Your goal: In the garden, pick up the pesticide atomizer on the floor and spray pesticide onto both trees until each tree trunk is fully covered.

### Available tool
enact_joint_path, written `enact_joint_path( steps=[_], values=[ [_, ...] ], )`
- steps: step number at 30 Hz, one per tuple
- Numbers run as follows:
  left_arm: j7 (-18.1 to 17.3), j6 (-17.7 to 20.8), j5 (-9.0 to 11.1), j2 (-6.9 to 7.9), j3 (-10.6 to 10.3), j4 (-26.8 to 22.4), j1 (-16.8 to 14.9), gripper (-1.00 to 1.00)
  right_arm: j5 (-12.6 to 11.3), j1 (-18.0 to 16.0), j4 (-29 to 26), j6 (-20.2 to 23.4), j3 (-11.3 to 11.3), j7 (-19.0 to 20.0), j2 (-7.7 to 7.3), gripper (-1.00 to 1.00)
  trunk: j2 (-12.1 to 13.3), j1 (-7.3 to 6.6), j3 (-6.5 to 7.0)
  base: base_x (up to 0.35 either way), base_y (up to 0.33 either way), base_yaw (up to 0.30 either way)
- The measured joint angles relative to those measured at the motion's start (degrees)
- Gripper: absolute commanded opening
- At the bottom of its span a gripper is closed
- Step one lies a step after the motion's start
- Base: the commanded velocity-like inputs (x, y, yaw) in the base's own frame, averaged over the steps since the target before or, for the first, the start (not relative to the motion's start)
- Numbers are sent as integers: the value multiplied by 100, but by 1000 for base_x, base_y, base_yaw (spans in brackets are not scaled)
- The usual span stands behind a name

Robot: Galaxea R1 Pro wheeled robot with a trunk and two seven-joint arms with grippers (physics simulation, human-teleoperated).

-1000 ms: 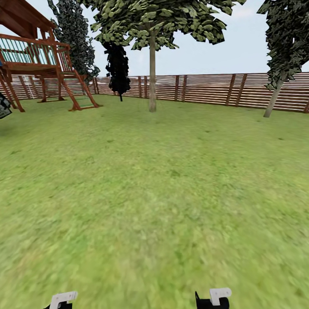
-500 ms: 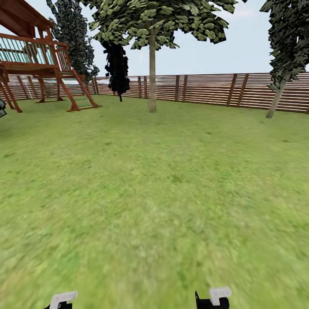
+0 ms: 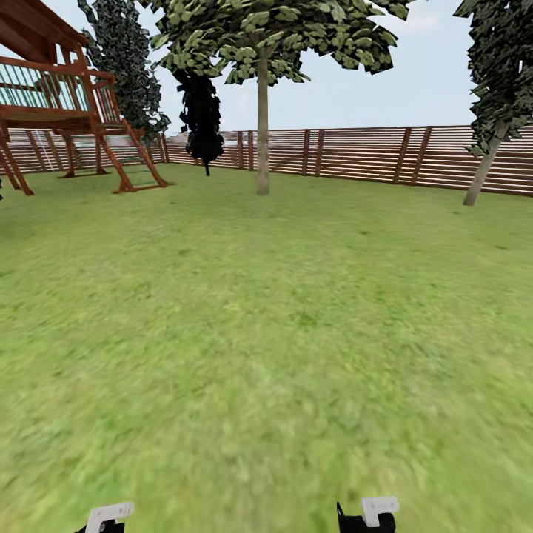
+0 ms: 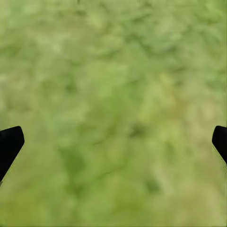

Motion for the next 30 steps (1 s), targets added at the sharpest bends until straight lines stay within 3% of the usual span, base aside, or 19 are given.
enact_joint_path(
  steps=[30],
  values=[
    [-3, -2, 0, 8, 0, 0, 11, -100, 0, 0, 0, 0, 3, 0, 0, 100, 0, 0, 0, 343, 0, 0]
  ],
)
